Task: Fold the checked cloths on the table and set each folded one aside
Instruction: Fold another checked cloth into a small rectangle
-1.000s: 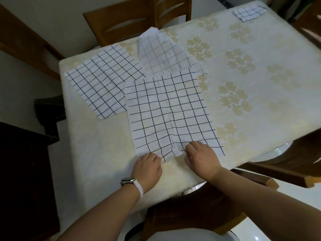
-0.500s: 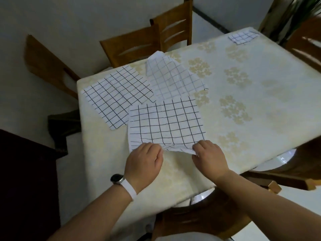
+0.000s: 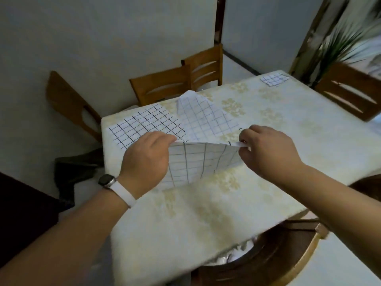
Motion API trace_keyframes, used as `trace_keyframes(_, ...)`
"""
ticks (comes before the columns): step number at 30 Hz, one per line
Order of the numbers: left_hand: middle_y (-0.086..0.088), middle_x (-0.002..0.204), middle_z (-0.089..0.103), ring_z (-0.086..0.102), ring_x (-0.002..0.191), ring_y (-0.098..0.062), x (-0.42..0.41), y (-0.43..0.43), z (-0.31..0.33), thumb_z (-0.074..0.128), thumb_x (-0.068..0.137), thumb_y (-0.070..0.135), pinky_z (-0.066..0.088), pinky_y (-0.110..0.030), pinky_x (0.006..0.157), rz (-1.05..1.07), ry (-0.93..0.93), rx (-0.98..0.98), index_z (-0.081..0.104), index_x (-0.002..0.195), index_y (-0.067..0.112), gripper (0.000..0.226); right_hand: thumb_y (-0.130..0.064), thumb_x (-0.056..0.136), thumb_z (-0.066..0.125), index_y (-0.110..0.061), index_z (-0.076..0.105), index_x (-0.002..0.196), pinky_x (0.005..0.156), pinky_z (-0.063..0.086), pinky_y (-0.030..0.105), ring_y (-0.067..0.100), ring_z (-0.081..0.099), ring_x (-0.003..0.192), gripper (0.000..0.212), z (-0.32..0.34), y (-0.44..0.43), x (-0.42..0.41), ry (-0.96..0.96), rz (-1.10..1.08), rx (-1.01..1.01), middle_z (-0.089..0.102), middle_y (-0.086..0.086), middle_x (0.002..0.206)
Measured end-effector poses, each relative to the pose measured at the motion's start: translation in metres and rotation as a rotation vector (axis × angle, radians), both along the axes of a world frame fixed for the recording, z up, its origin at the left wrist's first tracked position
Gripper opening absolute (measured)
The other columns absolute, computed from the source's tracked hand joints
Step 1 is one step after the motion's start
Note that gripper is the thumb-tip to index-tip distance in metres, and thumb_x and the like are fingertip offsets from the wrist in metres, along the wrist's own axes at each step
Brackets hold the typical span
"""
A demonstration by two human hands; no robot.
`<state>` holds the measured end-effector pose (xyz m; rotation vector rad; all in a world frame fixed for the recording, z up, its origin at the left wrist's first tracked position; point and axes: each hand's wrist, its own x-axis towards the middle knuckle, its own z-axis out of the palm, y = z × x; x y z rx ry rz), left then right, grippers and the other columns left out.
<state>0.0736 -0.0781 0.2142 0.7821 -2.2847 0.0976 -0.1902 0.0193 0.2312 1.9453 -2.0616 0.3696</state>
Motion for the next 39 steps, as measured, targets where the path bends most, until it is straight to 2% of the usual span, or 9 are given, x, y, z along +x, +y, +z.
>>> trace_keyframes(3, -0.01, 0.094, 0.069, 0.063, 0.086, -0.031, 0.007, -0.004, 0.022, 0.054, 0.091, 0.005, 0.054, -0.044, 0.069, -0.01, 0.03, 0.001, 0.07, 0.102, 0.006, 0.02, -0.018, 0.081, 0.061, -0.013, 0.065, 0.086, 0.054, 0.047, 0.031, 0.03, 0.057, 0.07, 0.008, 0.03, -0.001, 0.013, 0.013, -0.007, -0.019, 0.062, 0.005, 0.079)
trace_keyframes(8, -0.009, 0.095, 0.068, 0.062, 0.087, -0.027, 0.023, -0.01, 0.064, 0.048, 0.097, 0.019, 0.053, -0.038, 0.069, -0.005, 0.08, -0.023, 0.07, 0.101, 0.009, 0.025, -0.024, 0.09, 0.056, -0.016, 0.067, 0.1, 0.058, 0.044, 0.029, 0.025, 0.057, 0.077, 0.017, 0.074, 0.002, 0.038, 0.029, -0.041, -0.065, 0.064, 0.004, 0.09)
trace_keyframes(13, -0.008, 0.094, 0.067, 0.058, 0.087, -0.022, 0.046, -0.009, 0.105, 0.052, 0.095, 0.014, 0.04, -0.019, 0.075, -0.051, 0.137, -0.142, 0.069, 0.1, 0.007, 0.018, -0.024, 0.092, 0.055, -0.016, 0.068, 0.105, 0.059, 0.033, 0.025, 0.022, 0.054, 0.077, 0.02, 0.11, 0.014, 0.065, 0.018, -0.074, -0.145, 0.065, 0.004, 0.094)
trace_keyframes(19, -0.008, 0.091, 0.066, 0.061, 0.081, -0.028, 0.073, -0.007, 0.129, 0.054, 0.094, 0.013, 0.051, -0.04, 0.064, -0.107, 0.181, -0.219, 0.068, 0.098, 0.008, 0.016, -0.024, 0.093, 0.055, -0.016, 0.069, 0.107, 0.056, 0.039, 0.024, 0.019, 0.053, 0.073, 0.021, 0.134, 0.026, 0.095, 0.033, -0.123, -0.231, 0.066, 0.003, 0.093)
trace_keyframes(22, -0.008, 0.089, 0.066, 0.061, 0.078, -0.031, 0.081, -0.009, 0.136, 0.053, 0.093, 0.012, 0.049, -0.04, 0.061, -0.113, 0.193, -0.225, 0.067, 0.096, 0.009, 0.015, -0.024, 0.093, 0.053, -0.017, 0.069, 0.105, 0.056, 0.047, 0.026, 0.021, 0.056, 0.074, 0.021, 0.14, 0.028, 0.108, 0.042, -0.146, -0.275, 0.066, 0.003, 0.09)
trace_keyframes(26, -0.007, 0.09, 0.065, 0.06, 0.078, -0.031, 0.084, -0.019, 0.137, 0.052, 0.094, 0.014, 0.051, -0.042, 0.06, -0.134, 0.18, -0.172, 0.066, 0.098, 0.01, 0.015, -0.023, 0.094, 0.052, -0.016, 0.069, 0.104, 0.053, 0.036, 0.023, 0.021, 0.055, 0.072, 0.021, 0.141, 0.021, 0.118, 0.063, -0.155, -0.261, 0.065, 0.003, 0.088)
trace_keyframes(31, -0.003, 0.09, 0.064, 0.058, 0.079, -0.026, 0.079, -0.05, 0.125, 0.052, 0.094, 0.017, 0.052, -0.041, 0.062, -0.108, 0.123, -0.081, 0.066, 0.098, 0.014, 0.015, -0.023, 0.095, 0.049, -0.016, 0.067, 0.103, 0.059, 0.05, 0.03, 0.021, 0.055, 0.074, 0.021, 0.133, -0.005, 0.111, 0.03, -0.138, -0.186, 0.061, 0.002, 0.086)
trace_keyframes(36, -0.002, 0.093, 0.063, 0.057, 0.084, -0.026, 0.059, -0.093, 0.1, 0.051, 0.095, 0.018, 0.049, -0.038, 0.067, -0.015, 0.042, 0.089, 0.065, 0.099, 0.018, 0.015, -0.022, 0.096, 0.048, -0.017, 0.059, 0.093, 0.059, 0.043, 0.03, 0.019, 0.053, 0.072, 0.012, 0.111, -0.055, 0.094, 0.023, -0.16, -0.053, 0.054, 0.0, 0.08)
trace_keyframes(39, -0.002, 0.098, 0.063, 0.056, 0.087, -0.025, 0.045, -0.121, 0.082, 0.049, 0.096, 0.019, 0.049, -0.038, 0.07, 0.039, -0.037, 0.161, 0.065, 0.101, 0.018, 0.017, -0.021, 0.097, 0.047, -0.016, 0.06, 0.096, 0.066, 0.05, 0.033, 0.02, 0.057, 0.075, 0.014, 0.092, -0.092, 0.081, -0.016, -0.171, 0.024, 0.057, 0.002, 0.085)
